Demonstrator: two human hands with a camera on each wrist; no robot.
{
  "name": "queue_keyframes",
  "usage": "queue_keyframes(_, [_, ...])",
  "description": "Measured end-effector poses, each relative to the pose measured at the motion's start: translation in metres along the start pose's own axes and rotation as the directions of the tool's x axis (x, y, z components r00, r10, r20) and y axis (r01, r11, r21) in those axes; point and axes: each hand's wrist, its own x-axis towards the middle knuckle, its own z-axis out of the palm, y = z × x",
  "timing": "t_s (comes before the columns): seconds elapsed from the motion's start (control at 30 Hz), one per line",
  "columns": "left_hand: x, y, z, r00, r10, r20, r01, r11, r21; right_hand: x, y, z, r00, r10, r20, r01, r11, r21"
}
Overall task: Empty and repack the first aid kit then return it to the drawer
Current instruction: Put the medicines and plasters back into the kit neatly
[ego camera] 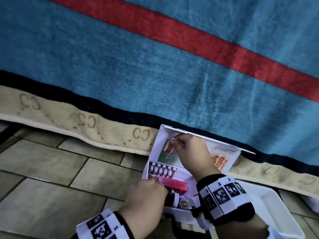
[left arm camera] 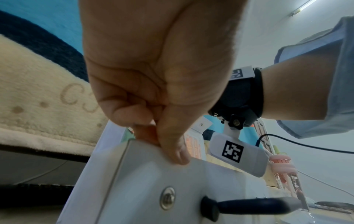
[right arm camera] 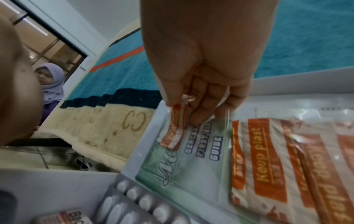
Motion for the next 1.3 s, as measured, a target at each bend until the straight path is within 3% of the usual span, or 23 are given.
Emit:
queue_keyframes(0.13, [0.002,0.001,0.004,1.000,-0.020,0.020,0.020,1.000,0.011,0.002,-0.003,-0.002,0.994,-0.089,-0.058,0.077,0.978,-0.196])
queue_keyframes(0.33, [0.003,0.001,0.005,0.999,-0.035,0.024,0.035,0.999,0.010,0.004,-0.005,0.008,0.988,-0.147,-0.054,0.120,0.935,-0.333])
queue_keyframes(0.5, [0.003,0.001,0.004,0.999,-0.044,0.020,0.044,0.999,-0.002,0.005,-0.011,-0.001,0.996,-0.086,-0.040,0.068,0.943,-0.327])
queue_keyframes(0.6, [0.003,0.001,0.006,0.998,-0.055,0.011,0.055,0.998,-0.012,0.005,-0.014,0.002,0.985,-0.132,-0.110,0.086,0.935,-0.345])
queue_keyframes(0.77, [0.003,0.000,0.008,0.999,-0.053,0.008,0.054,0.998,-0.022,0.006,-0.018,0.003,0.989,-0.146,0.011,0.139,0.908,-0.395])
queue_keyframes(1.0, [0.004,0.001,0.008,0.998,-0.060,0.005,0.060,0.998,-0.021,0.002,-0.020,0.003,0.984,-0.157,-0.080,0.116,0.919,-0.377])
queue_keyframes(1.3, [0.004,0.000,0.009,0.999,-0.049,0.002,0.049,0.998,-0.038,0.008,-0.022,0.001,0.984,-0.176,-0.018,0.152,0.892,-0.426])
